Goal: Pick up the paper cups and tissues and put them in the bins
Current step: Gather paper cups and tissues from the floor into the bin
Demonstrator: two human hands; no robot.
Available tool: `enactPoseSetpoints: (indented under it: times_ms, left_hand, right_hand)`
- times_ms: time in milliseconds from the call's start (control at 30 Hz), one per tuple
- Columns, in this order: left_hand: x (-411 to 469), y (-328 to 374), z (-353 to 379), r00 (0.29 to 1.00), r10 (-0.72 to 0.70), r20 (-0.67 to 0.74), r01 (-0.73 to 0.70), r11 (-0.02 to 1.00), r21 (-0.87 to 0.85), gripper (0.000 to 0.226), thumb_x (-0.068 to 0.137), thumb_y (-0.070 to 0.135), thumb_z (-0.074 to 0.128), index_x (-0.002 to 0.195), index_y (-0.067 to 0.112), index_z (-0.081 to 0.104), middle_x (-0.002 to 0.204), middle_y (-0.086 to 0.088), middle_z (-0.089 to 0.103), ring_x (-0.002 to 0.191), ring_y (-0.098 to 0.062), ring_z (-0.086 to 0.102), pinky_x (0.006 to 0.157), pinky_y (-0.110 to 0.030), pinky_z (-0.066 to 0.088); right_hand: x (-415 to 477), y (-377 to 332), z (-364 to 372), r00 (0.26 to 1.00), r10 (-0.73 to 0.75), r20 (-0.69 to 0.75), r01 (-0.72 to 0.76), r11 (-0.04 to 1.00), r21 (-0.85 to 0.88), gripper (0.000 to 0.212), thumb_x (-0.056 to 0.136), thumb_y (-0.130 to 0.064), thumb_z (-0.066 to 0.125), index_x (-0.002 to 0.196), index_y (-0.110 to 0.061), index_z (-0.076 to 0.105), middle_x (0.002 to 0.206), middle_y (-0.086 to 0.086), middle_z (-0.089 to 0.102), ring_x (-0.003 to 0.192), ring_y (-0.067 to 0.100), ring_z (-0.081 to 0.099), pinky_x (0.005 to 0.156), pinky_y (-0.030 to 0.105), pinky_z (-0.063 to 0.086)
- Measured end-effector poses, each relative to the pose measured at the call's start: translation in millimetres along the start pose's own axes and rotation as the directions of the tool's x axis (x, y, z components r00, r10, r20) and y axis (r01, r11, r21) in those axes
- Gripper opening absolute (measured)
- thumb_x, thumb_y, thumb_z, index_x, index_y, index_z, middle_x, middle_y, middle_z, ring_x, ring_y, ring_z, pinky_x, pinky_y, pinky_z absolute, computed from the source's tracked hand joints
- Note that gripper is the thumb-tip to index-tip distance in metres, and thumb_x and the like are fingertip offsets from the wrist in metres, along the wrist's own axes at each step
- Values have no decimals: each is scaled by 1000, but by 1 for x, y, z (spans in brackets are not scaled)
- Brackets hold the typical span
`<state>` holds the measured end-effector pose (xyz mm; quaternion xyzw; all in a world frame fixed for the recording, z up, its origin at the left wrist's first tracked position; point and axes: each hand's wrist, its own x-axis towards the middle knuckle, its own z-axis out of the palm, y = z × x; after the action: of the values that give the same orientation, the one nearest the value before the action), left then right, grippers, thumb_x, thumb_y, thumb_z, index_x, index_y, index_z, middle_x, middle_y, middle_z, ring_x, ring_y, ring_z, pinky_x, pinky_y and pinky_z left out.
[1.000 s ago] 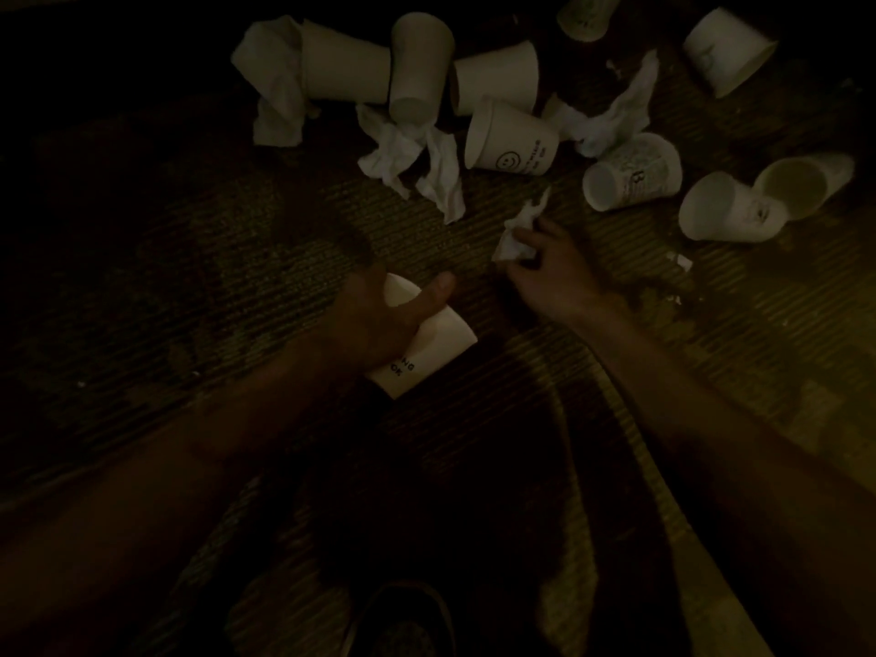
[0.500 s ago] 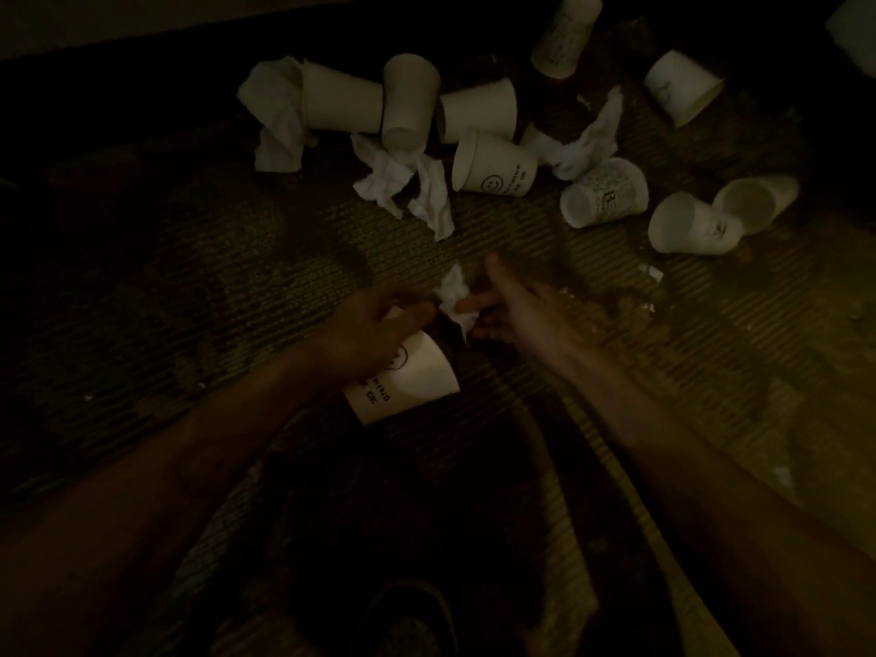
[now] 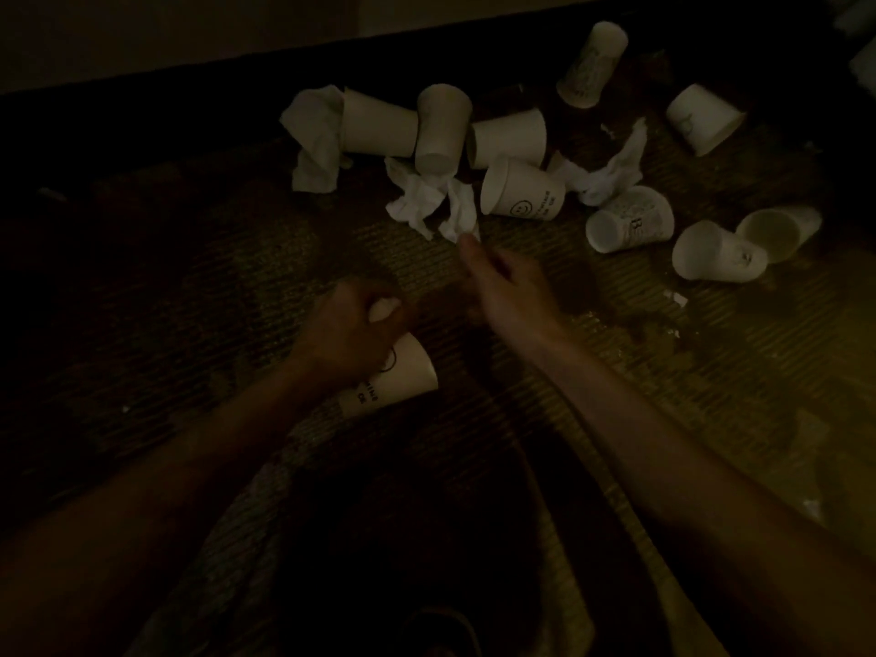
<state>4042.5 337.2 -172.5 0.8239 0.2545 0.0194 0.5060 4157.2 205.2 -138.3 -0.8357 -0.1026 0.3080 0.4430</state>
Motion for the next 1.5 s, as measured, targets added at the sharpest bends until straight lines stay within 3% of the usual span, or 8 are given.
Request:
enactPoseSetpoints:
  times_ms: [100, 467, 567, 767, 867, 1100, 1333, 1500]
  left_hand:
    - [7, -7, -13, 997, -71, -33, 71, 997, -9, 14, 91, 43, 61, 80, 35, 66, 77, 17, 63, 64, 9, 60, 49, -6, 39]
    - [12, -22, -21, 989, -132, -71, 124, 986, -113, 17, 90, 40, 64, 75, 33, 64, 70, 17, 60, 56, 19, 54, 46, -3, 40]
    - [13, -23, -27, 982, -182, -57, 172, 973, -151, 16, 89, 44, 63, 78, 33, 65, 74, 14, 63, 57, 14, 57, 49, -10, 44]
    - [9, -24, -33, 989, -147, -25, 142, 977, -159, 16, 89, 41, 65, 73, 44, 64, 68, 21, 62, 61, 19, 57, 46, -2, 39]
    - [5, -20, -34, 986, -166, 17, 167, 967, -192, 4, 84, 48, 67, 81, 47, 65, 77, 23, 67, 74, 8, 64, 57, -10, 47]
    - [-11, -4, -37, 986, -82, 149, 116, 964, -238, 109, 54, 72, 66, 148, 29, 33, 140, 21, 34, 128, 2, 33, 99, -19, 32]
    - [-25, 14, -35, 999, -38, -12, 30, 915, -402, 13, 83, 40, 69, 92, 31, 65, 85, 11, 74, 79, -7, 72, 59, -19, 55]
    - [-25, 21, -29, 980, -115, -163, 44, 921, -387, 15, 91, 34, 65, 83, 22, 67, 69, 12, 72, 65, -6, 70, 48, -16, 49]
  right_hand:
    - [26, -11, 10, 992, -123, 9, 123, 989, -77, 43, 94, -61, 42, 121, -33, 59, 124, -13, 54, 101, -5, 52, 83, 15, 38]
    - [90, -11, 57, 996, -33, 81, 74, 800, -595, 71, 93, -69, 30, 150, -27, 33, 162, 3, 12, 147, 30, 6, 119, 47, 11]
    - [80, -6, 52, 980, -189, 64, 198, 888, -415, 50, 96, -57, 41, 117, -18, 64, 126, 1, 57, 121, 19, 47, 98, 28, 37]
    - [49, -5, 39, 998, -67, 0, 66, 982, -180, 53, 92, -65, 43, 75, -19, 66, 83, -5, 64, 73, 6, 58, 59, 22, 37]
    - [29, -9, 32, 998, 62, 31, -60, 997, -41, 64, 87, -74, 36, 96, -23, 73, 98, -8, 67, 86, 7, 60, 67, 21, 41]
    - [-9, -20, 23, 939, 74, 337, -193, 922, 337, 75, 92, -70, 29, 117, -12, 70, 107, -1, 71, 115, 15, 60, 102, 36, 45]
    - [-36, -34, 31, 903, 5, 429, -181, 911, 370, 75, 86, -77, 28, 105, -22, 75, 120, 2, 68, 116, 17, 61, 105, 44, 41]
    - [-45, -31, 30, 972, -109, 210, 1, 891, 454, 42, 91, -62, 44, 105, -31, 70, 107, -12, 73, 101, 5, 67, 88, 31, 48]
